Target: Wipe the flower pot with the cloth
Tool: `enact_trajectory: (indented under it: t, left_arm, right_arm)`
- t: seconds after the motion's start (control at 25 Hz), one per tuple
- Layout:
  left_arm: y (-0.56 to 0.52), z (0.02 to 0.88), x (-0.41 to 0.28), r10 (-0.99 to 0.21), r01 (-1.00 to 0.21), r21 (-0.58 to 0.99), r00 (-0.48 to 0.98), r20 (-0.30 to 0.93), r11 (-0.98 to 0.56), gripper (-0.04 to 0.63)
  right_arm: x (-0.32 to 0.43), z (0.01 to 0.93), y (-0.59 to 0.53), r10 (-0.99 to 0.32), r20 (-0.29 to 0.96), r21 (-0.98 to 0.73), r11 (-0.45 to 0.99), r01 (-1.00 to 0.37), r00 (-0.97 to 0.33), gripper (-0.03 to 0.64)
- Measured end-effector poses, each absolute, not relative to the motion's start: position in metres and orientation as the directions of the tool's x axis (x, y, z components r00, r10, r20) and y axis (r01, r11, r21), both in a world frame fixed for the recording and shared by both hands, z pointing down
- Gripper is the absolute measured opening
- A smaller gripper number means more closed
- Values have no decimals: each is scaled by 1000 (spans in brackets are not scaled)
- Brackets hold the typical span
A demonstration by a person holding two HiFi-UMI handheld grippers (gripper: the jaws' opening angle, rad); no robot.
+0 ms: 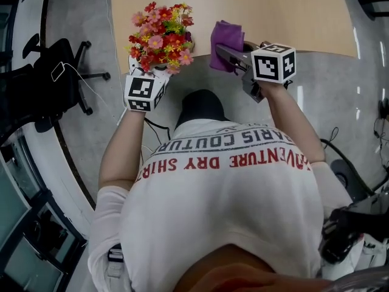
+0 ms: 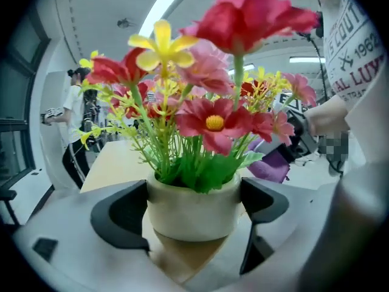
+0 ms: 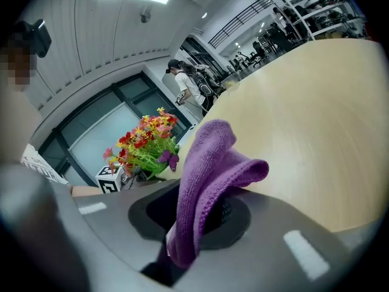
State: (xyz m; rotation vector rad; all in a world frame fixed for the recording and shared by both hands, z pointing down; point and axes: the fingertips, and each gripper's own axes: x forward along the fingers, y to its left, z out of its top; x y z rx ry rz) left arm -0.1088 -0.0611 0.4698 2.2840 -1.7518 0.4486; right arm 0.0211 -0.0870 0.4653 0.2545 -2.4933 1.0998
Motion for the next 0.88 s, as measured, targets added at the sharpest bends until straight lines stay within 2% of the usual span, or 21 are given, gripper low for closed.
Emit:
enact_trajectory:
  t: [0.36,0.88]
  left_arm:
    - [-68,474,-121,-800,-893,-4,402,445,-451,492]
    - [-66,472,-117,-809,-889,-3,416,415,-458,492]
  right_arm:
    - [-18,455,-97,77,396,-690,683,-241,-915,52]
    - [-58,463,-97,153,395,-710,677,-195,-906,52]
